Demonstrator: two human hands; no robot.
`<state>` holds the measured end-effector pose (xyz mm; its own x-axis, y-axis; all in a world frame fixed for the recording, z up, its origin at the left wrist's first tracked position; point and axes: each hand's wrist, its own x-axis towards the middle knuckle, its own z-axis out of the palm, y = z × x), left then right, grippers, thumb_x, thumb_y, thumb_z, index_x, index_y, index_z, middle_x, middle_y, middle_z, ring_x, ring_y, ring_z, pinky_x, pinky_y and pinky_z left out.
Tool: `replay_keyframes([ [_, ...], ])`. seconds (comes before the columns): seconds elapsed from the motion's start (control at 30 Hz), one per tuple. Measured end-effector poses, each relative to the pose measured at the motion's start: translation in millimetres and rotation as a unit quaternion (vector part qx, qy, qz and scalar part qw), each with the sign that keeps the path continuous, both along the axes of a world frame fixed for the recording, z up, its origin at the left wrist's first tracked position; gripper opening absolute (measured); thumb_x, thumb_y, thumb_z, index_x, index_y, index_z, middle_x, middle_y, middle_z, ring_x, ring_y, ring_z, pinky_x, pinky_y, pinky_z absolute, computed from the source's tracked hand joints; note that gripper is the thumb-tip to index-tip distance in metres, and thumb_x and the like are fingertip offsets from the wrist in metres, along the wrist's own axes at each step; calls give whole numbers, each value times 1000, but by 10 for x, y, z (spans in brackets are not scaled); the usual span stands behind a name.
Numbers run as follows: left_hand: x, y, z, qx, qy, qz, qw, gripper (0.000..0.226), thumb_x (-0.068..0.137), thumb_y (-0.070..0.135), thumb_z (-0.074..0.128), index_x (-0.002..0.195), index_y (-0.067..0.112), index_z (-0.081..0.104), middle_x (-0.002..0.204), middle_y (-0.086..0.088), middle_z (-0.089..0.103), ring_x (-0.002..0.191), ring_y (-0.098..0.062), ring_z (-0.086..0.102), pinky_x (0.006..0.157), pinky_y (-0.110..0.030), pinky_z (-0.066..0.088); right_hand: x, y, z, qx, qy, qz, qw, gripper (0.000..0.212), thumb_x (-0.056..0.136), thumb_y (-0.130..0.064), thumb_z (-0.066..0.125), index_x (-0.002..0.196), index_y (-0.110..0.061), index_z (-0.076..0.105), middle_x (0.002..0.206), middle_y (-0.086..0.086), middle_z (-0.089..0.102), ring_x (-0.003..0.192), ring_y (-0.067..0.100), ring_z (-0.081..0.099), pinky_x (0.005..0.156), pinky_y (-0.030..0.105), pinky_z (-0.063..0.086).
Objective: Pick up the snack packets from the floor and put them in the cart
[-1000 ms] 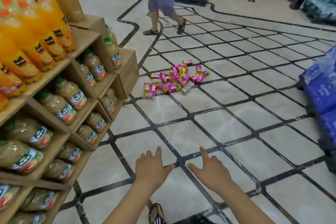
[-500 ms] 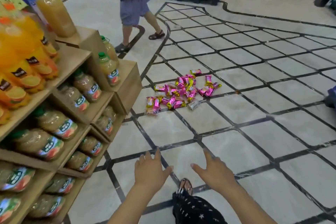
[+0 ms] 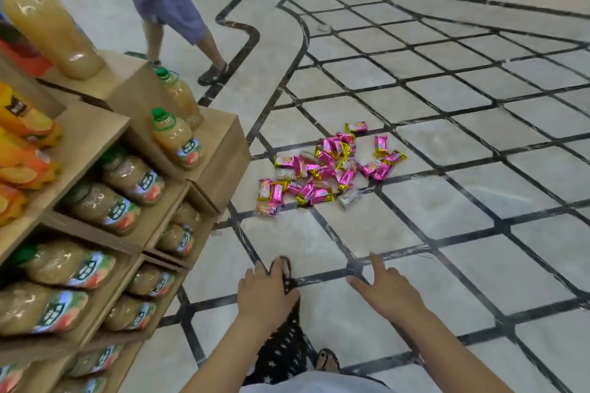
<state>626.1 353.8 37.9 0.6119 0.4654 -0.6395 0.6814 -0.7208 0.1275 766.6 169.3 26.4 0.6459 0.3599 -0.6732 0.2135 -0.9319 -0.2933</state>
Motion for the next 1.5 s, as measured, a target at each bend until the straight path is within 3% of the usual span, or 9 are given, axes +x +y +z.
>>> replay_keyframes([
  [0.13, 606, 630, -181, -3, 18, -8, 1000, 77, 97, 63, 38, 157, 24, 9, 160, -19, 17, 146, -37, 20, 117, -43, 23, 523, 506, -203, 12, -3, -29, 999, 80, 92, -64, 43, 155, -26, 11, 153, 12, 35, 138, 29, 37, 104, 40, 40],
  [0.47, 2004, 2113, -471, -30, 51, -35, 998, 77, 97, 61, 37, 157, 21, 10, 160, -19, 18, 146, -36, 21, 116, -41, 25, 1847, 1489, -549, -62, 28, -110, 992, 79, 92, -64, 42, 154, -22, 15, 141, 16, 47, 127, 32, 47, 98, 43, 45],
  [0.63, 2417, 2355, -826, -38, 65, -57, 996, 82, 96, 63, 36, 158, 21, 3, 160, -19, 17, 144, -35, 28, 111, -42, 33, 2267, 1629, -817, -105, 44, -143, 983, 78, 89, -65, 44, 150, -21, 22, 143, 18, 42, 126, 35, 46, 96, 43, 45],
  [0.83, 2826, 2253, -1541, -32, 62, -62, 996, 83, 97, 63, 35, 157, 26, -9, 162, -20, 12, 148, -35, 19, 117, -43, 26, 2795, 1734, -1515, -150, 84, -135, 976, 71, 92, -58, 46, 148, -19, 24, 142, 16, 44, 124, 36, 47, 97, 42, 45],
  [1.1, 3727, 2217, -3478, -24, 87, -14, 996, 93, 91, 73, 37, 154, 33, -19, 163, -20, -7, 151, -36, -2, 121, -52, 12, 3844, 1912, -3587, -160, 114, -203, 959, 74, 92, -55, 47, 149, -17, 17, 134, 24, 47, 121, 42, 47, 96, 48, 42],
  [1.27, 4353, 2460, -5218, 38, 35, -92, 994, 103, 85, 80, 37, 141, 33, -35, 159, -22, -23, 148, -40, -16, 117, -60, 3, 4426, 1978, -5219, -164, 75, -221, 958, 83, 91, -60, 48, 153, -22, 7, 136, 27, 43, 122, 43, 46, 100, 50, 41],
  [1.33, 4559, 2554, -5843, 69, -6, -146, 987, 104, 84, 80, 36, 146, 31, -31, 160, -23, -20, 149, -42, -12, 117, -62, 1, 4541, 2030, -5809, -158, 53, -235, 958, 86, 91, -61, 48, 155, -26, 3, 138, 27, 40, 123, 44, 44, 101, 51, 41],
  [1.5, 4830, 2356, -6910, 81, -190, -234, 950, 96, 87, 66, 50, 156, 15, 9, 161, -24, 12, 149, -40, 13, 118, -55, 12, 4450, 2138, -6880, -116, 9, -344, 932, 81, 94, -60, 44, 155, -31, -2, 135, 26, 40, 121, 43, 45, 99, 51, 38],
])
